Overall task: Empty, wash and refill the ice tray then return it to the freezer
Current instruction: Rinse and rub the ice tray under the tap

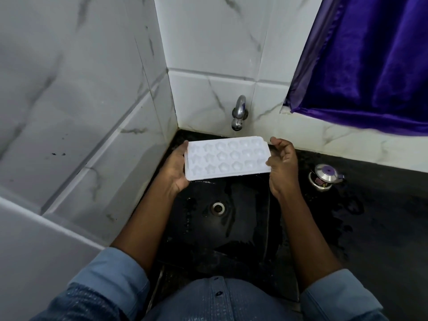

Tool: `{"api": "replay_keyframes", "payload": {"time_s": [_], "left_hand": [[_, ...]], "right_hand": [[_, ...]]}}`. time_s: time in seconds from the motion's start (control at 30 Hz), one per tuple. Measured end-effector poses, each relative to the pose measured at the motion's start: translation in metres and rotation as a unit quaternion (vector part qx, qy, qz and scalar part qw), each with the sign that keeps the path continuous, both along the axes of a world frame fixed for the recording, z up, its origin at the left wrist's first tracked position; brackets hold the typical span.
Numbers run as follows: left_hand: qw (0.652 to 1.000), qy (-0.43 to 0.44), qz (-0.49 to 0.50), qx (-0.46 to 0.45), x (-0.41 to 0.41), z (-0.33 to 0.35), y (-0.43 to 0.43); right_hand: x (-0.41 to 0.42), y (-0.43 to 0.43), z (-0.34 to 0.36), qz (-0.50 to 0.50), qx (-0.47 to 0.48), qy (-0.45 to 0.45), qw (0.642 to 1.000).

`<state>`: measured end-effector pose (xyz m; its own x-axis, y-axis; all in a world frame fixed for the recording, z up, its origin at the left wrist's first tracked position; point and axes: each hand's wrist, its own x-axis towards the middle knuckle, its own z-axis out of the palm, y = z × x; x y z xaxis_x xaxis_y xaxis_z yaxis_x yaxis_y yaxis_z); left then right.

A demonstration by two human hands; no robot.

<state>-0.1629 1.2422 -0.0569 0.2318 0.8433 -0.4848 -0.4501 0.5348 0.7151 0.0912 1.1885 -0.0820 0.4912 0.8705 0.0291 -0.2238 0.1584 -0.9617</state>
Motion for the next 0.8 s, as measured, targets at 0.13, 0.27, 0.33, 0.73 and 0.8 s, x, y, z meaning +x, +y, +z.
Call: {"api": "replay_keyframes", "payload": {"time_s": [0.13,0.27,0.33,0.73,0.8], "left_hand": [[1.000,0.008,-0.029,-0.005,-0.003,-0.007,0.013],[1.000,0.014,-0.003,-0.015,-0.010,-0.010,0.032],[1.000,0.010,0.011,-0.016,-0.016,-0.015,0.045],[0.999,0.010,-0.013,-0.039,-0.016,-0.038,0.084],[0.999,0.006,-0.013,-0.047,-0.014,-0.043,0.087]], "right_hand": [[0.002,0.010,-0.009,0.013,-0.012,-0.017,1.000],[0.020,0.048,-0.010,-0.004,-0.076,0.003,0.997],[0.035,0.082,-0.014,-0.022,-0.140,-0.024,0.990],[0.022,0.230,-0.014,0.158,-0.317,-0.033,0.935],[0.018,0.236,-0.016,0.177,-0.310,0.011,0.934]]}}
